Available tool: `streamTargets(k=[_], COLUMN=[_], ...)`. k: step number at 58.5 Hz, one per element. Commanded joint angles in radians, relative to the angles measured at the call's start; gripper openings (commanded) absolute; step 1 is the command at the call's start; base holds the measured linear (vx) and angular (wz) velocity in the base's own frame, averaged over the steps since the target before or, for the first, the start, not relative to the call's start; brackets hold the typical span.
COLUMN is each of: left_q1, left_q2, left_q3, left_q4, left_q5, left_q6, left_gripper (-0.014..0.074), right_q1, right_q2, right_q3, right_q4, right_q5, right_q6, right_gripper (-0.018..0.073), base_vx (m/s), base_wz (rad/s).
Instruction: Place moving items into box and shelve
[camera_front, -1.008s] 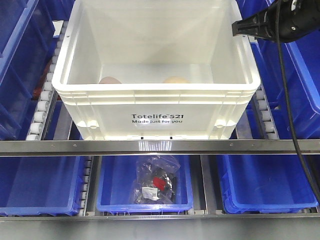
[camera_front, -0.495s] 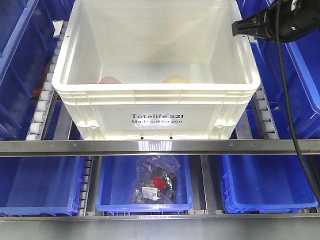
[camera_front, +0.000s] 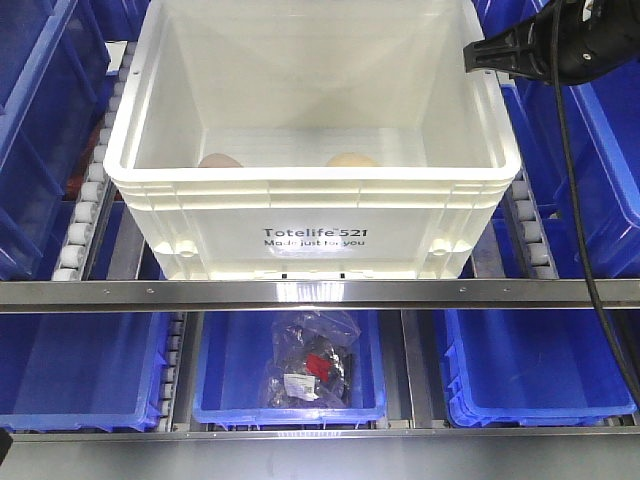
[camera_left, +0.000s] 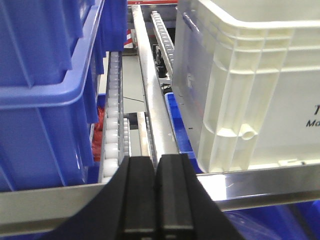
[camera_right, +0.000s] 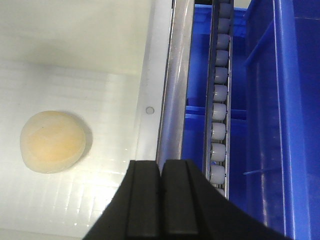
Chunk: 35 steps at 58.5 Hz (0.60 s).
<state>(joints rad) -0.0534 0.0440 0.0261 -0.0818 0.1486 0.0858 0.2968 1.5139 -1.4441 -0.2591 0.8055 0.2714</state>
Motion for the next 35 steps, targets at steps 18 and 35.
streamTargets(k=[18, 35], left_q1=[0.002, 0.002], left_q2=[0.009, 0.009], left_q3=[-0.008, -0.008], left_q4=[-0.026, -0.026], left_q5=[-0.156, -0.234], left_q6=[-0.011, -0.010], left_gripper=[-0.0006, -0.0006], right_q1=[0.002, 0.002], right_q2=[-0.042, -0.042], right_q3=[-0.034, -0.034], right_q4=[-0.023, -0.023], right_q5=[-0.046, -0.046], right_q6=[-0.003, -0.003], right_gripper=[-0.0008, -0.0008], base_vx=[0.00, 0.00], base_wz=[0.00, 0.00])
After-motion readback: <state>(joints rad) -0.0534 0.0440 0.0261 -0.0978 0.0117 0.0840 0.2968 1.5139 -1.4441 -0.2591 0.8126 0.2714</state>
